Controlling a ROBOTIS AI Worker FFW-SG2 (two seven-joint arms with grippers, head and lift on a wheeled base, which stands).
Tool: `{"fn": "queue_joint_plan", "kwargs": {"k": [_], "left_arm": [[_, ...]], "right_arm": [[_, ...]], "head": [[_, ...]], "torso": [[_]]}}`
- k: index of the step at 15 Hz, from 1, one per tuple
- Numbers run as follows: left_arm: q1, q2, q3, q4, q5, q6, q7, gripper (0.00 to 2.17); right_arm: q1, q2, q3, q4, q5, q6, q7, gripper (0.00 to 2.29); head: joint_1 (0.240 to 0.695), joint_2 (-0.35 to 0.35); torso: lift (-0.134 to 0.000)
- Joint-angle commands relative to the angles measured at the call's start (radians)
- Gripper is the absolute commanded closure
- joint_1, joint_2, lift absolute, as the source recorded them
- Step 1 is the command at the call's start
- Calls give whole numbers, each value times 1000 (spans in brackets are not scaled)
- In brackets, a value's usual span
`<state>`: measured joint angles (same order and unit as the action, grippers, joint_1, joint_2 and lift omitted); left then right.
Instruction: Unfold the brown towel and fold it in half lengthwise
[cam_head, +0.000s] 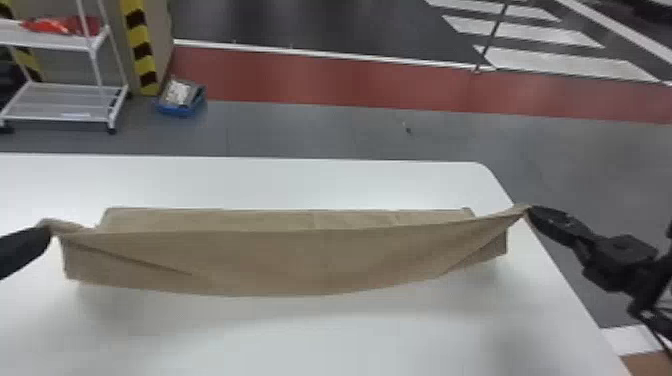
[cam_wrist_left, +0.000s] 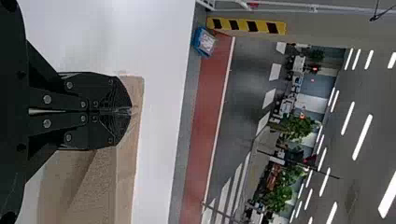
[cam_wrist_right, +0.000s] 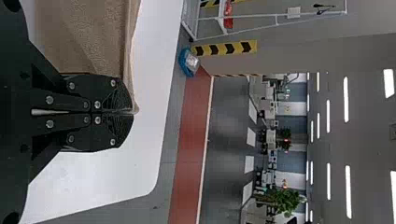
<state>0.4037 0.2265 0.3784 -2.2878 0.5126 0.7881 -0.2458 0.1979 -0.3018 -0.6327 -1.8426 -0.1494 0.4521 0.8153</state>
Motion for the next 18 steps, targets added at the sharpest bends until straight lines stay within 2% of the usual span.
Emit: {"fn": "queue_joint_plan", "kwargs": {"k": [1,3,6,9,14,15,16,17,18], "left_arm": [[-95,1,-36,79,-22,3,19,1420],[-187,8,-78,168,-69,21,45,1420],[-290,13,-115,314,-108,18,43,1420],[-381,16,-174,439,-177,15,34,1416],[-427,14,-220,524,-206,-40,43,1396],[-430,14,-225,534,-209,-59,45,1258],[-434,14,-228,542,-215,-59,46,1247],[-440,14,-234,551,-223,-62,48,1069],[-440,16,-236,557,-230,-89,49,532]], "right_arm": [[-94,-3,42,100,37,-11,-5,1328],[-173,-17,76,220,70,-29,-25,1328],[-272,-40,130,381,85,-72,-36,1328],[-351,-46,199,488,142,-85,-48,1325],[-385,-50,258,554,172,-152,-77,1325],[-391,-50,261,571,174,-167,-81,1325],[-397,-51,272,577,176,-170,-85,1325],[-403,-51,280,591,179,-174,-94,1298],[-407,-51,291,594,185,-186,-113,842]], "head": [[695,-201],[695,-193],[695,-177],[695,-156],[695,-139],[695,-135],[695,-135],[695,-134],[695,-133]], "torso": [[-125],[-125],[-125],[-125],[-125],[-125],[-125],[-125],[-125]]}}
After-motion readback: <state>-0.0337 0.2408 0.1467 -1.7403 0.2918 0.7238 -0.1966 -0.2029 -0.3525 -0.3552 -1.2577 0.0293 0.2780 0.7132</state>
